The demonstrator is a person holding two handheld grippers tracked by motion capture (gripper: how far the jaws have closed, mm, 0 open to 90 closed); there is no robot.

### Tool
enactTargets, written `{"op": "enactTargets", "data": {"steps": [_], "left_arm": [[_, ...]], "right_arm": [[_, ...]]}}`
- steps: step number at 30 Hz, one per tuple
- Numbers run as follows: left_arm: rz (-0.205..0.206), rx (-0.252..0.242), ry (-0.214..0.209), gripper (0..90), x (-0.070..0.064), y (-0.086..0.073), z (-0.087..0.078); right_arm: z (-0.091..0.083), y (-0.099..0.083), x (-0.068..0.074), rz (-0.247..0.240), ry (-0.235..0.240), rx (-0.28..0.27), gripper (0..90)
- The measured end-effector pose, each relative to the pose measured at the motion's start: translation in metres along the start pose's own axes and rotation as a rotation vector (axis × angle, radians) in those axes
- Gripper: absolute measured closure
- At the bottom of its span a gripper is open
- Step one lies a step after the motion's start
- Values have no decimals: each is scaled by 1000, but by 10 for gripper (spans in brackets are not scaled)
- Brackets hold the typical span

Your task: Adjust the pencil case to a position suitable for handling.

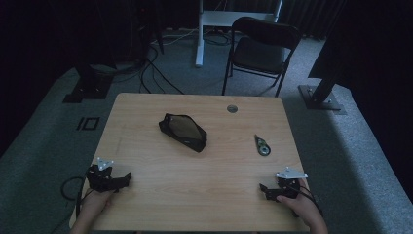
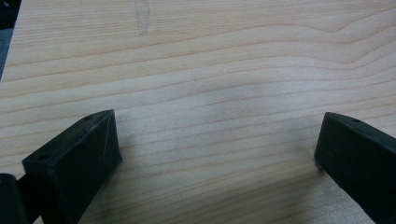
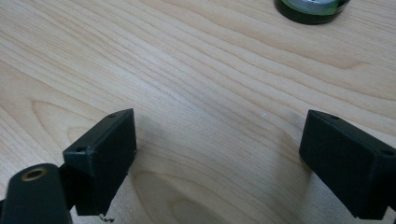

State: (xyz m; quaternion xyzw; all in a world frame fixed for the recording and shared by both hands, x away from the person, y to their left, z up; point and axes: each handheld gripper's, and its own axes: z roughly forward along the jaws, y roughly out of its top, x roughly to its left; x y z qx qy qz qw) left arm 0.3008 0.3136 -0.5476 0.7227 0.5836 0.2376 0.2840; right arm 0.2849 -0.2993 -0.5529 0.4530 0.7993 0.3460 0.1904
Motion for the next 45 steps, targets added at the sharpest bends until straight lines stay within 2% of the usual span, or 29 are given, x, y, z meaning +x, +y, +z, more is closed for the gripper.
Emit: {"op": "enactTargets", "data": {"steps": [8,14,19,32,39,41,45], "left_arm": [[14,3,-10,2,0,-1,-1],[19,1,-14,2,0,-1,-1],[19,1,-14,2,0,-1,-1],[19,1,-15,2,0,-1,-1],[19,1,-15,2,0,-1,-1],[19,1,-15,2,0,-1,-1],[19,1,-15,2,0,-1,-1]], "right_arm": [[-1,-1,1,8,-8,-2,109],[-3,-2,5,27,22,-12,109],[0,1,8,37,24,-22,109],[15,22,23,2,44,-29,110],[25,35,33,-21,70,-39,110],[28,38,36,-14,82,-43,110],[34,45,40,-39,71,-39,111]]}}
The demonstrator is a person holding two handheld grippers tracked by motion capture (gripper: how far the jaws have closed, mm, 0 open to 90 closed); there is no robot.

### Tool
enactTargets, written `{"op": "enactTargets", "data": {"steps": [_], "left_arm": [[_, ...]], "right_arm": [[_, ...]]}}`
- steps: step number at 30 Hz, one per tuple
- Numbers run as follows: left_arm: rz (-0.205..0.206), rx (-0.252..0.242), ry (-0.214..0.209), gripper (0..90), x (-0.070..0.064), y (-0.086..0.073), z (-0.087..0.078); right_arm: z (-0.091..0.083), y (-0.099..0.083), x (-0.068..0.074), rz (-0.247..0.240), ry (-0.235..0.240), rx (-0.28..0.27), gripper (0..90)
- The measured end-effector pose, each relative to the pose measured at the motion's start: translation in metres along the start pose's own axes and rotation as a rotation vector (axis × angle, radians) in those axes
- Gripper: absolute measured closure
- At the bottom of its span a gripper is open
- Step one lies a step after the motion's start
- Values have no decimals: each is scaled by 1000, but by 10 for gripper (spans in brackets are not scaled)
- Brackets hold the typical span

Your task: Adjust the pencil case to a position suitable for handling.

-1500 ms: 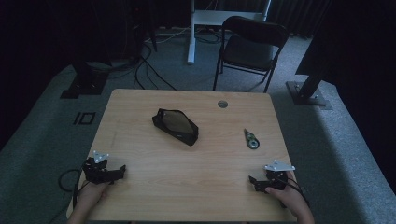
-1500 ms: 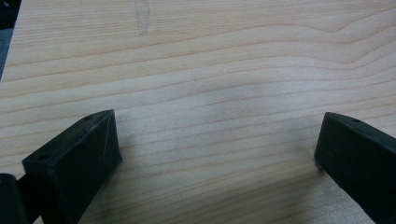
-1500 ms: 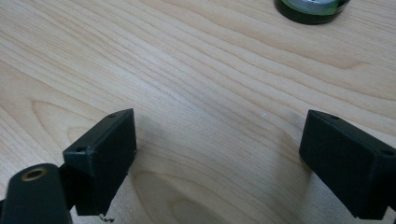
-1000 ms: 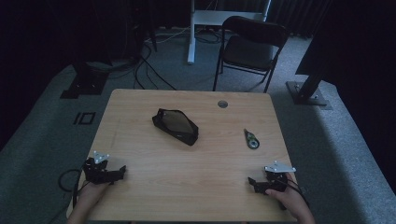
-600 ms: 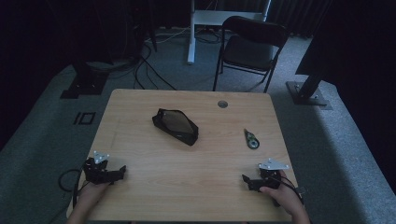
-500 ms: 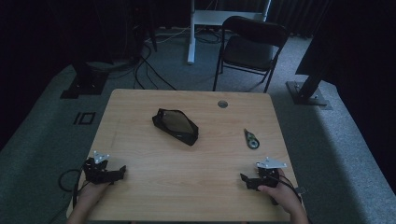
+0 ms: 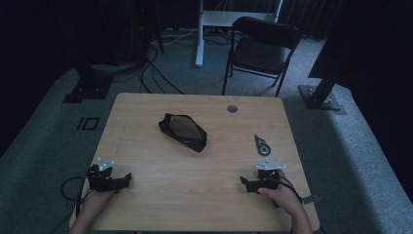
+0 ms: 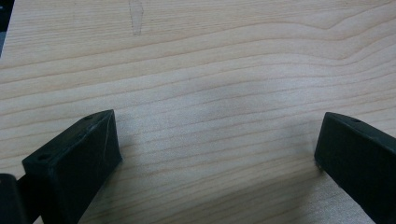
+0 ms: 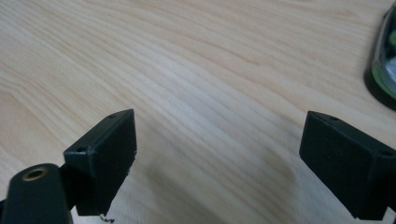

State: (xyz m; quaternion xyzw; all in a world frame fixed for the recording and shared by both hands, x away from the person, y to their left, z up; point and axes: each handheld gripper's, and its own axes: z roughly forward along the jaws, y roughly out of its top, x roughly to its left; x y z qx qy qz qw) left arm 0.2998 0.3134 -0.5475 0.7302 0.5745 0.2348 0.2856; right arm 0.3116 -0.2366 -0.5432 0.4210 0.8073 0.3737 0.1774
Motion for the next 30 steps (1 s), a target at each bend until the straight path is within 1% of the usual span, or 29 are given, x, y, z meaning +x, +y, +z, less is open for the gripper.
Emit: {"op": "enactTargets", "data": {"steps": [3,4,6,12,15,18,22,26,27,30], "left_arm": [[0,0,0,2,0,0,0],[0,0,0,2,0,0,0],[0,0,0,2,0,0,0],[0,0,0,2,0,0,0],[0,0,0,2,0,0,0],[0,0,0,2,0,0,0],[0,0,0,2,0,0,0],[-2,-1,0,2,0,0,0],[-2,-2,0,2,0,0,0],[-2,-2,0,2,0,0,0]], "right_arm": [[3,4,3,-5,4,-14,116],[3,6,3,0,11,-21,131],[5,9,4,5,25,-39,131],[13,20,11,-39,21,-34,131],[16,23,12,-40,19,-39,131],[20,28,16,-52,30,-43,131],[25,33,20,-65,33,-50,131],[29,42,24,-68,41,-71,132],[31,46,27,-70,43,-76,132],[34,48,30,-76,47,-79,132]]}}
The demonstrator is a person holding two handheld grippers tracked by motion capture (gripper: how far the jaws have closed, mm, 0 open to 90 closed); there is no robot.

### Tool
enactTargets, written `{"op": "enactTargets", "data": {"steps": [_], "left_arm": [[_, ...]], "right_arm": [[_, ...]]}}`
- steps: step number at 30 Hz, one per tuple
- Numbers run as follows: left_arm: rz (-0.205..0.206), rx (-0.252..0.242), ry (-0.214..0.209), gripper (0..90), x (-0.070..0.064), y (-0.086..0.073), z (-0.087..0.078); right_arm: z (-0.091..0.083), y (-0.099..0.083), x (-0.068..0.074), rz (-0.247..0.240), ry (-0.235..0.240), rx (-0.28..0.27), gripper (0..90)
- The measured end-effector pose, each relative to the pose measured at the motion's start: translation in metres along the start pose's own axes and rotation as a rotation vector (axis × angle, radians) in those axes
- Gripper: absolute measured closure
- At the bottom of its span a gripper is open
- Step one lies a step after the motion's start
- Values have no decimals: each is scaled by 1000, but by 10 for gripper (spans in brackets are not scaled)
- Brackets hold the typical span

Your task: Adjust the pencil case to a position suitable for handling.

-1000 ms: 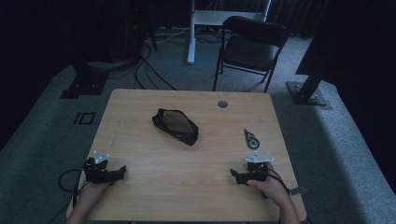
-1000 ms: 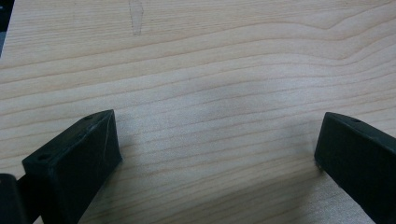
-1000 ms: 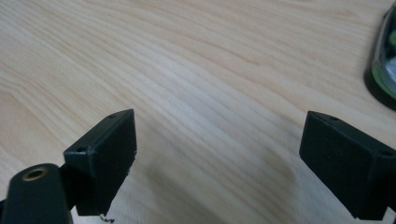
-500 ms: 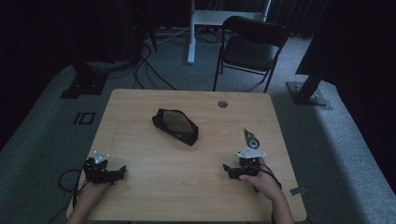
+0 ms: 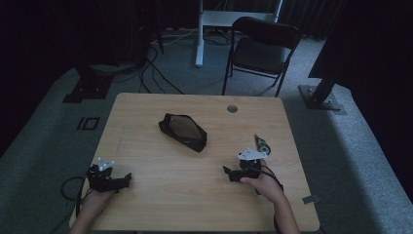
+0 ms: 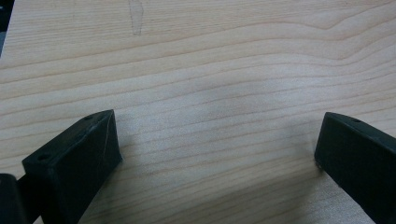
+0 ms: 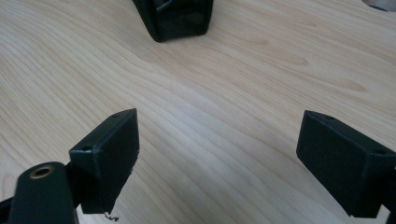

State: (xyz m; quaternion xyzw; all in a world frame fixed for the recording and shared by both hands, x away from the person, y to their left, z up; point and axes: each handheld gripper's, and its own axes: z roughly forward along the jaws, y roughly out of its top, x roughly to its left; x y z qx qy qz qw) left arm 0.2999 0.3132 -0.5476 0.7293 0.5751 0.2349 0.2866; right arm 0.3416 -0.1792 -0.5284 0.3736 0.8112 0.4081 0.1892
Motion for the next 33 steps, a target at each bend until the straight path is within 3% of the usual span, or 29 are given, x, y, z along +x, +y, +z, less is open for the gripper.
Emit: {"op": "enactTargets", "data": {"steps": [8,23,26,33], "left_arm": [[0,0,0,2,0,0,0],[0,1,0,2,0,0,0],[0,2,0,2,0,0,0],[1,2,0,2,0,0,0]], "right_arm": [[11,17,6,-17,11,-39,139],[33,46,13,-61,47,-62,151],[38,50,13,-58,72,-80,153],[48,61,14,-74,67,-76,185]]}}
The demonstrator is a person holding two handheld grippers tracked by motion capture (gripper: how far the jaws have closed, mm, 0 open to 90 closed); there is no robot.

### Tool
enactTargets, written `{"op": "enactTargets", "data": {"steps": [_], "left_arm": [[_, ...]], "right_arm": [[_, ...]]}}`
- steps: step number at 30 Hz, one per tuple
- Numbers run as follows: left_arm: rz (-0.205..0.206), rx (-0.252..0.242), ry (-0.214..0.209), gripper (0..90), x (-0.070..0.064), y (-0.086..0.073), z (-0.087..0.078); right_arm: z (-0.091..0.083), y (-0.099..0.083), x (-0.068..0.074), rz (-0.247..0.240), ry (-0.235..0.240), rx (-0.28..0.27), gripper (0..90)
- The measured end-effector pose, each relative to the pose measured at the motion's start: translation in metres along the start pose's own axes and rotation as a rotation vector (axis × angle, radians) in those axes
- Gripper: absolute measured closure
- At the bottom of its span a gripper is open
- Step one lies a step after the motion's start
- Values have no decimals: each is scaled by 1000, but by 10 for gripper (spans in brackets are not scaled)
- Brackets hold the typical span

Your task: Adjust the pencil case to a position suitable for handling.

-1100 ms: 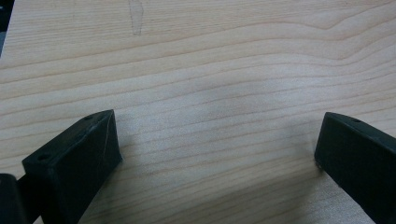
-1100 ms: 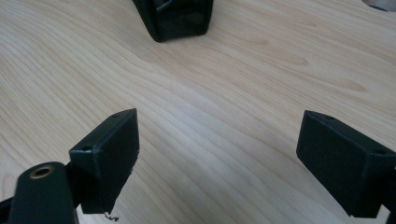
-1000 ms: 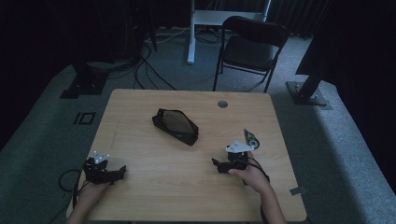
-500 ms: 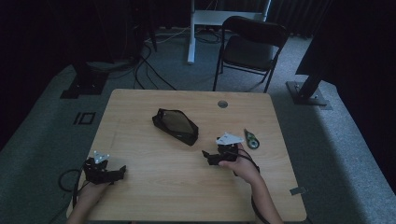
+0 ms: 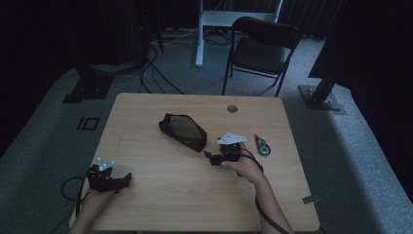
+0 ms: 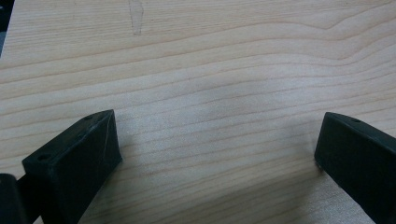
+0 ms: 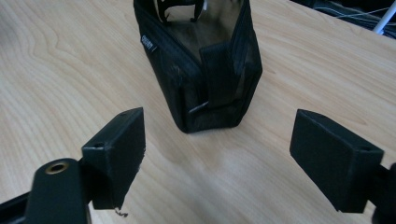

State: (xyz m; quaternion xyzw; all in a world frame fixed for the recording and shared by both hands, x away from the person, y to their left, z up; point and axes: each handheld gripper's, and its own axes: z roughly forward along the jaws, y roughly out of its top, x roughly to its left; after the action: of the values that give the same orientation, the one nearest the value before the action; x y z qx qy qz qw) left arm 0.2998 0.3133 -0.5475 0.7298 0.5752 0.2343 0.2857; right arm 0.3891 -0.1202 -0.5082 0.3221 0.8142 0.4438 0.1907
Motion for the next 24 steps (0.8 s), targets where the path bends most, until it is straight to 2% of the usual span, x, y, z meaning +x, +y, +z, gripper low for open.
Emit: {"op": "enactTargets", "data": {"steps": [4,9,11,12,14,15,20,21,24], "left_arm": [[0,0,0,2,0,0,0],[0,0,0,2,0,0,0],[-1,-1,0,2,0,0,0],[-2,-1,1,3,0,0,0],[-1,-1,0,2,0,0,0],[-1,-1,1,2,0,0,0],[-1,-1,0,2,0,0,0],[-1,-1,0,2,0,0,0],[-1,-1,0,2,0,0,0]], "right_arm": [[5,6,0,-6,-1,-15,187],[10,14,0,-20,-18,-45,305],[11,15,0,-21,-16,-45,325],[14,19,0,-39,-25,-31,385],[14,21,0,-37,-22,-27,406],[16,23,0,-32,-13,-26,505],[23,25,-3,-4,34,-19,545],[24,26,-3,-4,34,-15,579],[29,25,-5,-4,37,-5,594]]}}
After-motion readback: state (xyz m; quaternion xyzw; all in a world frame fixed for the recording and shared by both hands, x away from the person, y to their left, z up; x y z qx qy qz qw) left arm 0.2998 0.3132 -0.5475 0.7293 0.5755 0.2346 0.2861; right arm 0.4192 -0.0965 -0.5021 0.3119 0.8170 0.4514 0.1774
